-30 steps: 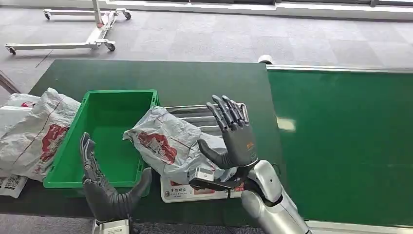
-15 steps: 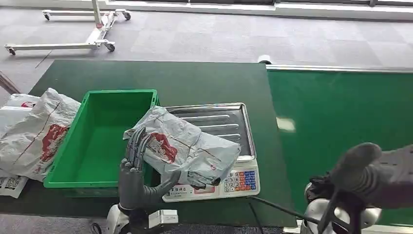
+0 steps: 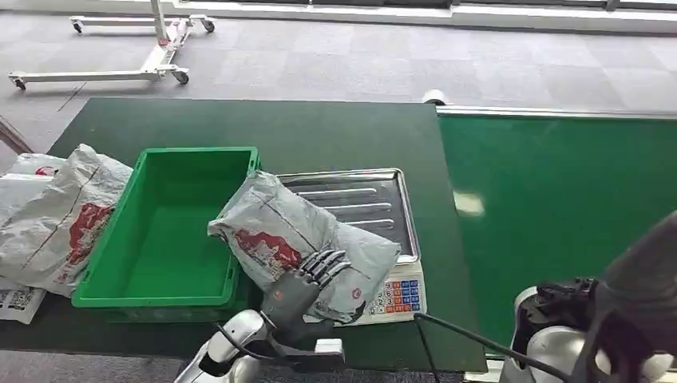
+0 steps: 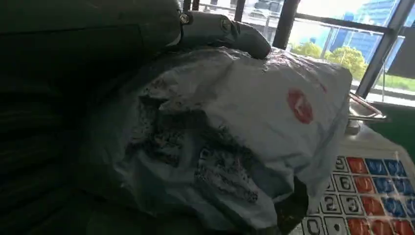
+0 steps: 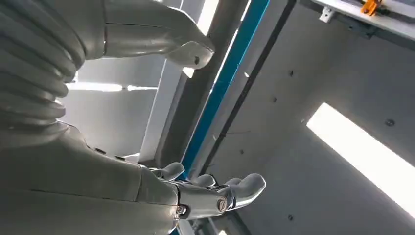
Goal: Moved the parcel from conveyor to table for the left to box.
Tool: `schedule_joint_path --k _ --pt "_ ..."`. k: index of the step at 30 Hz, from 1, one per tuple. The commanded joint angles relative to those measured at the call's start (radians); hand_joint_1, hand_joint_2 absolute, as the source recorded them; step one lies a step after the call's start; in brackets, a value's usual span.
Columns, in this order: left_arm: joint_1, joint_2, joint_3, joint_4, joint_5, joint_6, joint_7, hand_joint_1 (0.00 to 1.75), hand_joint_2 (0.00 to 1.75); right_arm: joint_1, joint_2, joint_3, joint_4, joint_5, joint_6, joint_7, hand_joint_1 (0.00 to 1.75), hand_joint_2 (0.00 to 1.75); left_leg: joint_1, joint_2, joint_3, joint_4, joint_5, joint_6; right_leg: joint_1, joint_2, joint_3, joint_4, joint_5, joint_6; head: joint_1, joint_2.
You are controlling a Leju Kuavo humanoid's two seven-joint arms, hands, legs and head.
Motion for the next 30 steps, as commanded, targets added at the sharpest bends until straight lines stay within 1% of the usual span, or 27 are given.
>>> schedule_joint_path --k 1,6,10,17,18,19,21,22,23,24,25,26,27,28,29,30 --pt "-0.135 0.023 -0.101 0.215 0.05 -0.029 -0.041 1.75 1.75 -0.029 0.014 -0.072 0.055 0.008 -0.002 -0.001 0.0 1.75 0.0 -0.002 0.001 -0.002 0.001 0.0 0.0 -0.001 0.002 -0.002 0.001 0.0 0.0 0.0" --pt "-0.148 0.022 -0.094 0.197 0.082 0.001 -0.044 1.75 1.75 -0.021 0.012 -0.087 0.068 0.019 -0.002 -0.001 0.0 1.75 0.0 -0.001 0.002 -0.003 0.002 0.001 0.0 0.0 0.003 -0.003 0.002 0.0 0.0 0.0" --pt "-0.14 0.015 -0.048 0.141 0.14 0.089 -0.075 1.75 1.75 -0.011 0.007 -0.105 0.082 0.026 -0.002 -0.001 0.0 1.75 0.001 0.0 0.002 -0.002 0.001 0.001 0.0 0.001 0.004 -0.003 0.002 0.001 0.0 0.0" --pt "-0.078 -0.008 0.162 -0.082 0.429 0.275 -0.186 1.75 1.75 0.016 0.002 -0.14 0.094 0.026 -0.002 -0.001 0.0 1.75 0.001 0.0 0.001 0.0 0.0 0.001 0.001 0.001 0.002 -0.001 0.001 0.001 0.0 0.0" --pt "-0.066 -0.01 0.216 -0.131 0.486 0.337 -0.217 1.75 1.75 0.02 0.002 -0.144 0.099 0.025 -0.002 -0.001 0.0 1.75 0.001 0.0 0.002 -0.001 0.001 0.001 0.001 0.002 0.002 -0.002 0.001 0.001 0.0 0.0" --pt "-0.06 -0.005 0.243 -0.159 0.49 0.378 -0.227 1.75 1.75 0.021 0.003 -0.146 0.101 0.027 -0.002 -0.001 0.0 1.75 0.002 0.0 0.0 0.0 0.0 0.001 0.001 0.002 0.001 -0.001 0.001 0.001 0.0 0.0" --pt "-0.039 -0.01 0.295 -0.227 0.496 0.505 -0.23 1.75 1.75 0.029 0.008 -0.147 0.102 0.034 -0.002 -0.001 0.0 1.75 0.001 0.001 0.0 0.0 0.0 0.001 0.002 0.003 0.0 -0.001 0.001 0.001 0.0 0.0" --pt "-0.039 -0.01 0.295 -0.227 0.496 0.505 -0.23 1.75 1.75 0.029 0.008 -0.147 0.102 0.034 -0.002 -0.001 0.0 1.75 0.002 0.002 -0.001 0.0 0.0 0.001 0.002 0.003 -0.001 -0.001 0.001 0.001 0.0 0.0" --pt "-0.028 -0.004 0.327 -0.253 0.459 0.594 -0.23 1.75 1.75 0.034 0.013 -0.145 0.102 0.039 -0.002 -0.001 0.0 1.75 0.001 0.002 0.0 -0.001 0.001 0.001 0.002 0.004 -0.001 -0.001 0.001 0.0 0.0 0.0" --pt "-0.029 -0.023 0.381 -0.267 0.405 0.618 -0.23 1.75 1.75 0.035 0.013 -0.141 0.105 0.038 -0.002 -0.001 0.0 1.75 0.001 0.001 -0.001 0.0 0.001 0.001 0.002 0.003 -0.001 -0.001 0.001 0.0 0.0 0.0" --pt "-0.029 -0.023 0.381 -0.267 0.405 0.618 -0.23 1.75 1.75 0.035 0.013 -0.141 0.105 0.038 -0.002 -0.001 0.0 1.75 0.001 0.001 0.001 -0.002 0.001 0.001 0.002 0.004 0.0 -0.002 0.002 0.0 0.0 0.0" --pt "-0.03 -0.124 0.554 -0.317 0.139 0.618 -0.23 1.75 1.75 0.035 0.016 -0.138 0.111 0.041 -0.002 -0.001 0.0 1.75 0.001 0.002 0.0 -0.001 0.001 0.001 0.002 0.003 0.0 -0.002 0.001 0.0 0.0 0.0" --pt "-0.05 -0.177 0.661 -0.318 -0.082 0.618 -0.226 1.75 1.75 0.036 0.016 -0.138 0.115 0.044 -0.002 -0.001 0.0 1.75 0.002 0.001 0.0 -0.002 0.001 0.001 0.002 0.003 0.0 -0.003 0.002 0.0 0.0 0.0" --pt "-0.05 -0.177 0.661 -0.318 -0.082 0.618 -0.226 1.75 1.75 0.036 0.016 -0.138 0.115 0.044 -0.002 -0.001 0.0 1.75 0.002 0.001 -0.002 0.0 0.001 0.001 0.002 0.002 -0.001 -0.001 0.001 0.001 0.0 0.0" --pt "-0.095 -0.215 0.741 -0.324 -0.333 0.618 -0.154 1.75 1.75 0.038 0.017 -0.138 0.119 0.046 -0.002 -0.001 0.0 1.75 0.002 0.001 -0.002 0.001 0.001 0.001 0.003 0.002 -0.002 -0.001 0.001 0.001 0.0 0.0" --pt "-0.099 -0.184 0.743 -0.238 -0.555 0.618 -0.069 1.75 1.75 0.042 0.014 -0.135 0.121 0.044 -0.002 -0.001 0.0 1.75 0.002 0.001 -0.002 -0.001 0.001 0.001 0.002 0.003 -0.001 -0.002 0.002 0.001 0.0 0.0"
